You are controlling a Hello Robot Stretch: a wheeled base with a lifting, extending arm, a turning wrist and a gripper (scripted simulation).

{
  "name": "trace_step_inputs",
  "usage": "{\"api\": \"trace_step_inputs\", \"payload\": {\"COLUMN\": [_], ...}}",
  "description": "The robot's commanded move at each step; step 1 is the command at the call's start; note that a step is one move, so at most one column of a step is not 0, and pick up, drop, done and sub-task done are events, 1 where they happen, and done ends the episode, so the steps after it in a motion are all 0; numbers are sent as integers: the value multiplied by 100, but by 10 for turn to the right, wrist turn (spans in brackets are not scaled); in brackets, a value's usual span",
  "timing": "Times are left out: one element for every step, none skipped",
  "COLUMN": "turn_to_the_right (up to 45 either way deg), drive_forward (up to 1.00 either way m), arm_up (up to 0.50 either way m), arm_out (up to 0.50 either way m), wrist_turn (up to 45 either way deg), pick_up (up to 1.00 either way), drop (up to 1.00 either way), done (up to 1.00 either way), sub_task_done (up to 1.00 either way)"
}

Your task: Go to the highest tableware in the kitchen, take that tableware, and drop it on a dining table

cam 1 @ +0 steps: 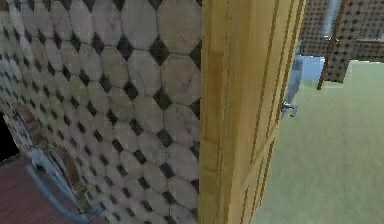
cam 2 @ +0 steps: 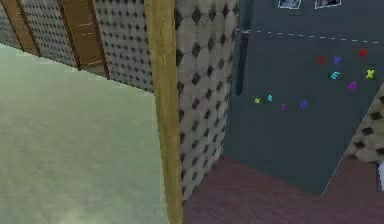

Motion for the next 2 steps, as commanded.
{"api": "trace_step_inputs", "payload": {"turn_to_the_right": [-450, -180], "drive_forward": [0, 0], "arm_up": [0, 0], "arm_out": [0, 0], "wrist_turn": [0, 0], "pick_up": [0, 0], "drop": [0, 0], "done": [0, 0], "sub_task_done": [0, 0]}}
